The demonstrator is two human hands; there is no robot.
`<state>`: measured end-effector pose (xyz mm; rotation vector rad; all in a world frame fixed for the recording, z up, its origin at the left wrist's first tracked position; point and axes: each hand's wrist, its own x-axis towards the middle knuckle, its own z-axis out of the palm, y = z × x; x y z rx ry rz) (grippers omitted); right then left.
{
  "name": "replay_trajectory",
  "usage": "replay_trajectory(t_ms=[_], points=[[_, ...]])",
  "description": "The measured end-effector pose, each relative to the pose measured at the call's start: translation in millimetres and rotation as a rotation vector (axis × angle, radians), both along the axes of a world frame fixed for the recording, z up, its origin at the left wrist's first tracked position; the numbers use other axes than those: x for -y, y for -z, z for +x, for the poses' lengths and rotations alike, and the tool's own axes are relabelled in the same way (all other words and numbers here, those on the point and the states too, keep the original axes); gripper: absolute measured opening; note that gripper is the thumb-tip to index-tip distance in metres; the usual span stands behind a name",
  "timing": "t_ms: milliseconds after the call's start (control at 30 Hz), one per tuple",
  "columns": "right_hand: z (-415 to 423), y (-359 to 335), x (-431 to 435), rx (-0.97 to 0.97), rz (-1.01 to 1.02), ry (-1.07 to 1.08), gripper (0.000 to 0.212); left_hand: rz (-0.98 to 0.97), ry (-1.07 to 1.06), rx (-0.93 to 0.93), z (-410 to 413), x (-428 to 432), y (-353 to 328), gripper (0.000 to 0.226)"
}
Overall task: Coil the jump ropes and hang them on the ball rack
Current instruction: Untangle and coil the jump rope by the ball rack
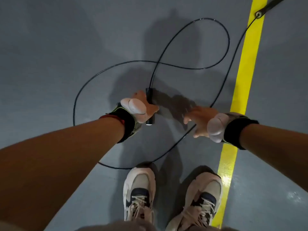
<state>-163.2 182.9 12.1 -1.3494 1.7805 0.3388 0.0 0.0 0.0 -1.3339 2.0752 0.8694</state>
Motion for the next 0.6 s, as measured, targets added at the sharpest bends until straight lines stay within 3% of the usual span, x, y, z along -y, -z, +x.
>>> replay_trajectory(t_ms=[133, 300, 400, 600], points=[[0.3, 14.8, 0.1, -0.095, -0.049, -0.178, 0.048, -0.011, -0.03, 0.024, -7.5, -3.1, 18.0, 0.081], [1.3, 22.1, 4.1, -0.183, -0.123, -0.303, 0.024, -0.013, -0.058, -0.021, -2.5, -14.5, 30.4, 0.058], [5.5, 19.0, 2.7, -0.223, -0.113, -0.334, 0.019, 0.08, -0.008, 0.054, 4.7, -19.1, 19.9, 0.062], [16.7, -23.3, -12.0, -0.1, -0.12, -0.04, 0.016, 0.154, -0.081, 0.044, 29.4, -34.3, -24.1, 0.045]])
